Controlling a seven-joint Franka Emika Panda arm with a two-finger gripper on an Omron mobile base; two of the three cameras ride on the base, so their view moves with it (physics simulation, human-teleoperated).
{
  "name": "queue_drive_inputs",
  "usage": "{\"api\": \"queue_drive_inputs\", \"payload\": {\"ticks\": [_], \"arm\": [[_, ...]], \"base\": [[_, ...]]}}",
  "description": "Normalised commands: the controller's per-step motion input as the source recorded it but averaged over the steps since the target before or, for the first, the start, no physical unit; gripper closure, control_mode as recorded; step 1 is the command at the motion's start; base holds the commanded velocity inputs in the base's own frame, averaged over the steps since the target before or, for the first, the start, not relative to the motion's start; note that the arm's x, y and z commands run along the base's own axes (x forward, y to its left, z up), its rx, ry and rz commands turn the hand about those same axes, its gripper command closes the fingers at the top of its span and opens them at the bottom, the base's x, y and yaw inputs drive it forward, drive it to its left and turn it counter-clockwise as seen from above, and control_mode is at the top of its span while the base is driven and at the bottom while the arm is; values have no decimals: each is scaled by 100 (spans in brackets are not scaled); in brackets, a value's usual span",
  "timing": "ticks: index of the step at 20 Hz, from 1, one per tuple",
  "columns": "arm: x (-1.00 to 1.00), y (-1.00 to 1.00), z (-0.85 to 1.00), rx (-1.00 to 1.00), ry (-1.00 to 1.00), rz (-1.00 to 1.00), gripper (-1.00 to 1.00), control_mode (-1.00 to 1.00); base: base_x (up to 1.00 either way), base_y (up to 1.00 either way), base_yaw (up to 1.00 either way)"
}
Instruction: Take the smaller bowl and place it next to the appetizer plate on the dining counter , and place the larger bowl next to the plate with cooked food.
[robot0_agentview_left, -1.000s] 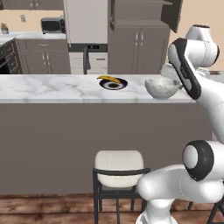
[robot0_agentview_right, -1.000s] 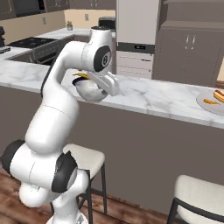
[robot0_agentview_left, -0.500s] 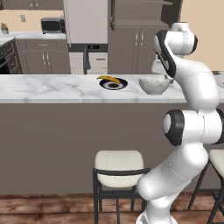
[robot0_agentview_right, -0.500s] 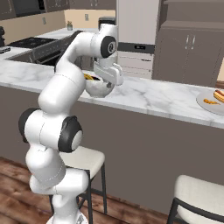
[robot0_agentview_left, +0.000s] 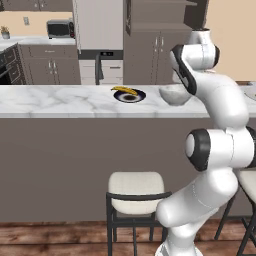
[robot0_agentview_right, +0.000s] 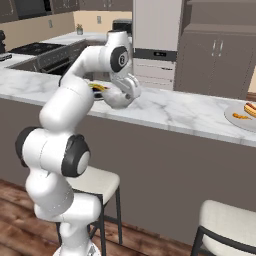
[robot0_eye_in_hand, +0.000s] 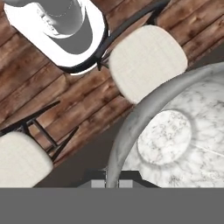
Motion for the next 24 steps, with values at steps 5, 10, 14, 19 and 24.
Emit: {"api": "queue_drive_inputs", "payload": {"ticks": [5, 10, 14, 19, 24], "arm": [[30, 0, -13, -8, -26, -1, 100, -100], [37, 0, 3, 0, 1, 0, 100, -100], [51, 0, 17, 0, 17, 0, 100, -100], [62, 0, 13, 0, 17, 0, 100, -100], [55, 8, 0, 0, 8, 0, 100, -100]], "base": [[0, 0, 0], [0, 0, 0], [0, 0, 0], [0, 0, 0], [0, 0, 0]]}}
